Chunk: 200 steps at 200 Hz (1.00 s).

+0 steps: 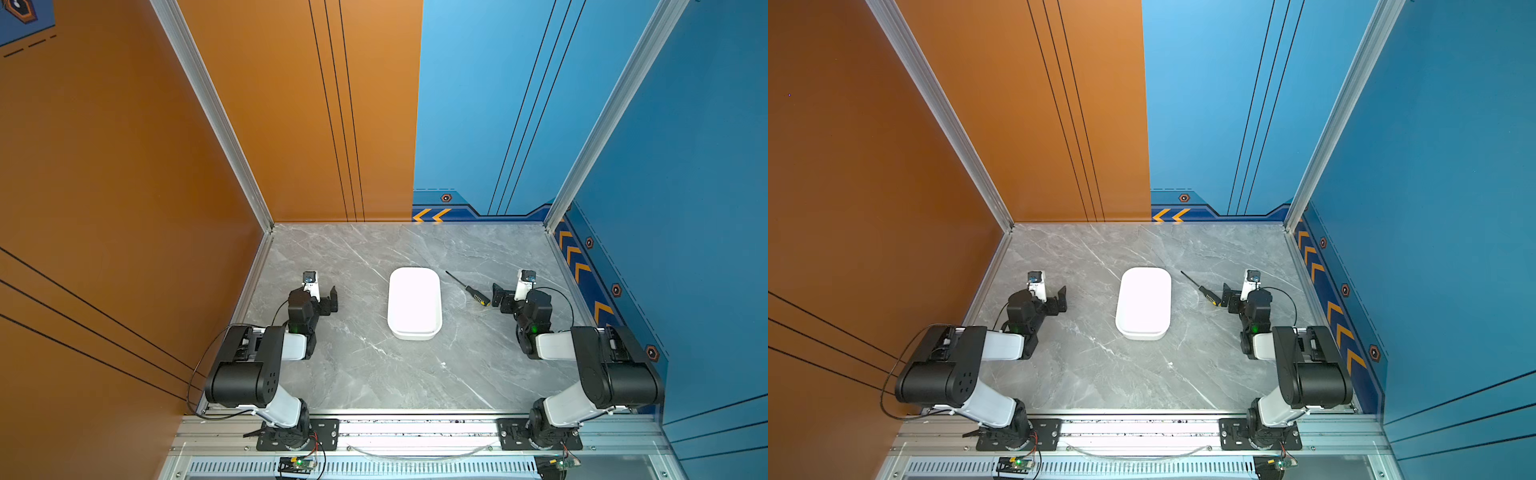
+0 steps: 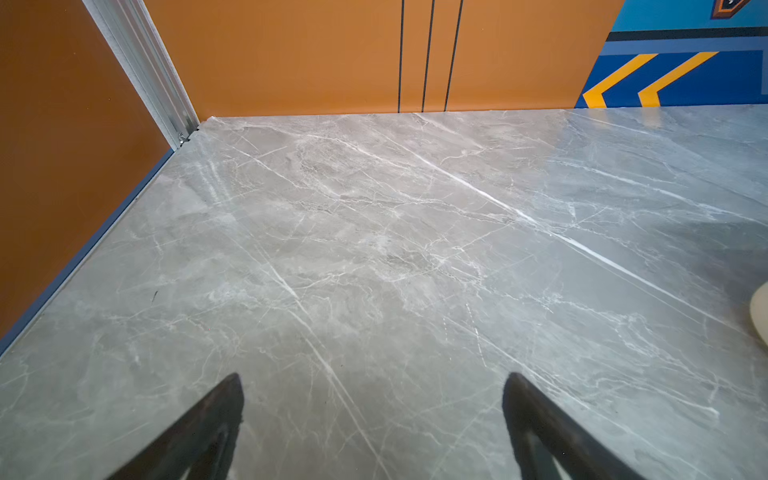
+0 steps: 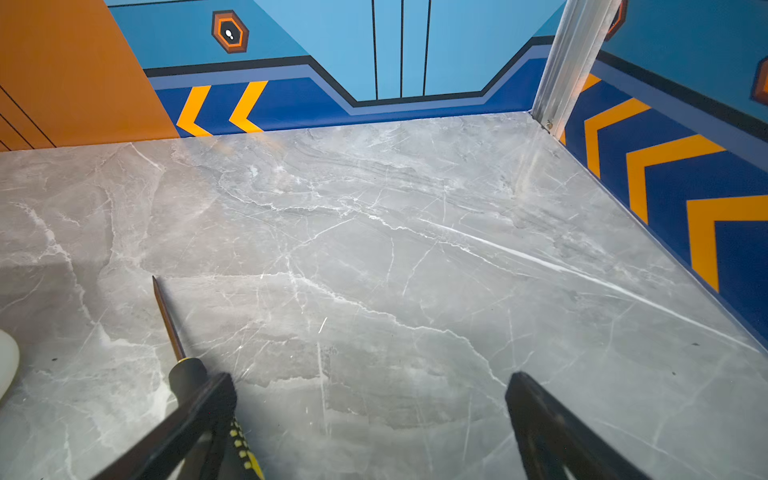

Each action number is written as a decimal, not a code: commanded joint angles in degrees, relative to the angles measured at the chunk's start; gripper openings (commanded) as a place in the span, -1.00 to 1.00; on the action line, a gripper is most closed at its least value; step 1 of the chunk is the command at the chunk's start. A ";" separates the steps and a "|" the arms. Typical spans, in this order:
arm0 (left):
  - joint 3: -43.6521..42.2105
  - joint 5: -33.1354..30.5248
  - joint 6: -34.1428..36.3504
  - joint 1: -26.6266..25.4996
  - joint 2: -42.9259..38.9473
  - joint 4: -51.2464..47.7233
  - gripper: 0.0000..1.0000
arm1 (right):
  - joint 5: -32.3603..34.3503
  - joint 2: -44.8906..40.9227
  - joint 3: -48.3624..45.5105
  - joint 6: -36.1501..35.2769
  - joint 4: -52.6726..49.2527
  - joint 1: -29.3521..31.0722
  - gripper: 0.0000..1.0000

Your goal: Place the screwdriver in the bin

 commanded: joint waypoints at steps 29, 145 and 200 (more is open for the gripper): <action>1.22 0.45 1.89 -0.50 -1.36 -2.62 0.96 | 0.36 -0.18 0.69 -0.52 -1.00 -0.02 0.99; 26.75 20.49 -10.40 -3.03 -8.29 -47.99 0.96 | -11.24 -3.11 40.22 -8.48 -71.00 1.51 0.88; 33.69 36.17 -12.72 -4.29 -1.80 -56.70 0.96 | -11.07 15.17 67.06 -16.14 -103.51 6.81 0.80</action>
